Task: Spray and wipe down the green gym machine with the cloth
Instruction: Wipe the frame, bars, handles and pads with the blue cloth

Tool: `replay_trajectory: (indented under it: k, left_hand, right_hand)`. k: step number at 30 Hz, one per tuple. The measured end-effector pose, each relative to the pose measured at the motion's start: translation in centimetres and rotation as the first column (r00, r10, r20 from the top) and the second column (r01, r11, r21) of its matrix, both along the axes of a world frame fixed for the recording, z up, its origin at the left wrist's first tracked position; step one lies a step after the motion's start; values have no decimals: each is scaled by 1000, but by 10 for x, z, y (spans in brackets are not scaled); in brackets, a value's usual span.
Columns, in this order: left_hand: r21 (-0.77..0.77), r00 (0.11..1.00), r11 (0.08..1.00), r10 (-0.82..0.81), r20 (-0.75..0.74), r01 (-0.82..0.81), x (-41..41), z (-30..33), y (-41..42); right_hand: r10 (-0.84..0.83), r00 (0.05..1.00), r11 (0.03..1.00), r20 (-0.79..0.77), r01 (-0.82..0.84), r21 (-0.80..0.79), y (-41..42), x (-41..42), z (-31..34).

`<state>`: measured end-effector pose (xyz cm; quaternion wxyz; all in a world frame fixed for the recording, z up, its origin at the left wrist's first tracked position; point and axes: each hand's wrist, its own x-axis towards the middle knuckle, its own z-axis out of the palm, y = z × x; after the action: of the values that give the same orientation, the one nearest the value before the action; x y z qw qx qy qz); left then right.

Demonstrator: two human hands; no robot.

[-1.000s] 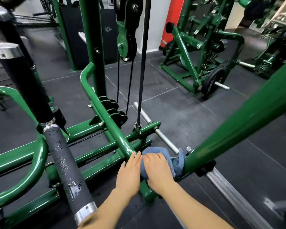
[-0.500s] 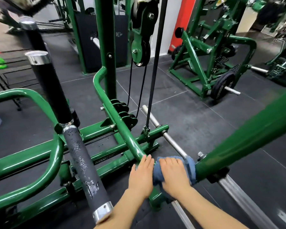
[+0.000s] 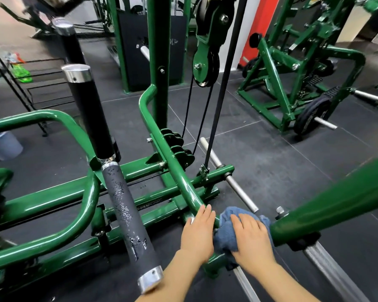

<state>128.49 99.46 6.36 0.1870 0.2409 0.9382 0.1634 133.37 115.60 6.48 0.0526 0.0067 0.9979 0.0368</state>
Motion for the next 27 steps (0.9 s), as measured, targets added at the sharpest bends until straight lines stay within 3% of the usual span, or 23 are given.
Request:
replay_trajectory:
  k: [4,7,11,13,15,18,21,27]
  left_hand:
    - [63,1000,998,23,21,-25,-1,-5,-2]
    - [122,998,992,39,46,-44,2,-10,-2]
    - [387,979,899,188,81,-204,0,-17,-9]
    - [457,910,788,377,169,-412,-2,-18,-12]
    - [514,795,608,499,345,-605,-7,-14,-15]
    - [414,645,507,684,340,-756,-21,-9,-18]
    - [394,542,399,751,378,-828,-28,-11,-17]
    - [414,482,312,773,413,-855,-43,-13,-13]
  right_hand:
    - [51,990,998,-132,-56,-38,-5,-13,4]
    - [27,994,997,-108,-34,-66,-6,-15,6]
    - [-10,999,987,-48,2,-162,-19,-36,3]
    - [-13,999,980,-33,7,-198,-37,-49,4]
    - [-59,998,978,-15,55,-199,-59,-62,6]
    - [-104,994,973,-16,98,-209,-82,-86,6]
    - [-94,995,979,-16,90,-185,-97,-111,6]
    - [-107,994,966,34,112,-235,-113,-169,10]
